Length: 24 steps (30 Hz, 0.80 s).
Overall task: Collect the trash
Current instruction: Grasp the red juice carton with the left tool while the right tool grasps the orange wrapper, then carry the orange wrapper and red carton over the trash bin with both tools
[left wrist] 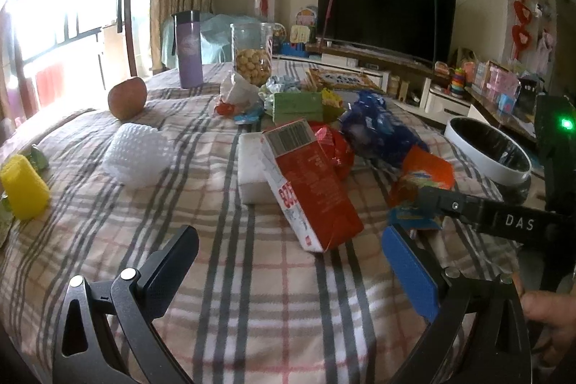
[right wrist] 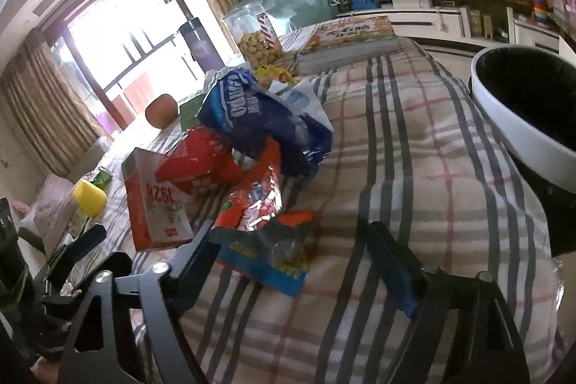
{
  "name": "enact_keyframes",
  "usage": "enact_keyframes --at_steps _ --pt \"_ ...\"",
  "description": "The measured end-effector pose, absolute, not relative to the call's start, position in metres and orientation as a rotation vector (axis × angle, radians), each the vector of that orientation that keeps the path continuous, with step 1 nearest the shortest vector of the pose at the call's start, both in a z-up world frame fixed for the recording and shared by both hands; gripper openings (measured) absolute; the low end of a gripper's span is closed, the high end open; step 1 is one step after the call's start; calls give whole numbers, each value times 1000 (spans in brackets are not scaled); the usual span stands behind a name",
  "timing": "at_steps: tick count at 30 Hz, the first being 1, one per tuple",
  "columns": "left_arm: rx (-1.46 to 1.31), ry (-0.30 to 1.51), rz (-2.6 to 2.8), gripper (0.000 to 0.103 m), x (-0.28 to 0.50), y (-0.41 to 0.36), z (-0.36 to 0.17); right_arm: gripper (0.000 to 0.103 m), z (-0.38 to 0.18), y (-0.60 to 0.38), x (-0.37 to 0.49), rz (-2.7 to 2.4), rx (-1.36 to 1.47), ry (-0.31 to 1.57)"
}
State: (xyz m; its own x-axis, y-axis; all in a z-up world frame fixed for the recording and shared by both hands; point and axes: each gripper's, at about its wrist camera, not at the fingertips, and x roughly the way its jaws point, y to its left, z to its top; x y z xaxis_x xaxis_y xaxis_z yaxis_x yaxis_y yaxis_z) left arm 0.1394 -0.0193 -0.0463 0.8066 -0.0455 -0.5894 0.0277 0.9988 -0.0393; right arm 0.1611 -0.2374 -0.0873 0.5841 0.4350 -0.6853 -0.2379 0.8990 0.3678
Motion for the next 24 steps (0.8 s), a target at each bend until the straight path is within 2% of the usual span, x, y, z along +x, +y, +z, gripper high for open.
enact_keyframes --at_steps 2,5,6,9,11,13,14,15,24 --pt "-31 643 -33 102 148 -22 -46 59 -88 -240 165 403 259 880" --pt "-31 656 -21 102 160 -26 -48 54 -92 -248 171 417 312 907" --pt "-27 662 -16 98 163 -27 -49 53 -92 -250 172 420 320 908" --pt "-30 700 -17 81 175 -29 -55 47 -94 -247 172 432 320 918" --pt "-52 731 -39 62 180 -28 -60 39 -95 -246 171 444 327 924" --pt "-71 752 -66 39 183 -27 -63 32 -95 -246 169 446 337 923" --pt "-78 755 -78 37 181 -27 -64 24 -95 -246 170 446 345 924" --pt "-78 749 -83 35 179 -27 -63 20 -95 -248 169 450 357 924" --pt "-54 683 -165 32 146 -35 -50 18 -85 -265 145 439 384 903"
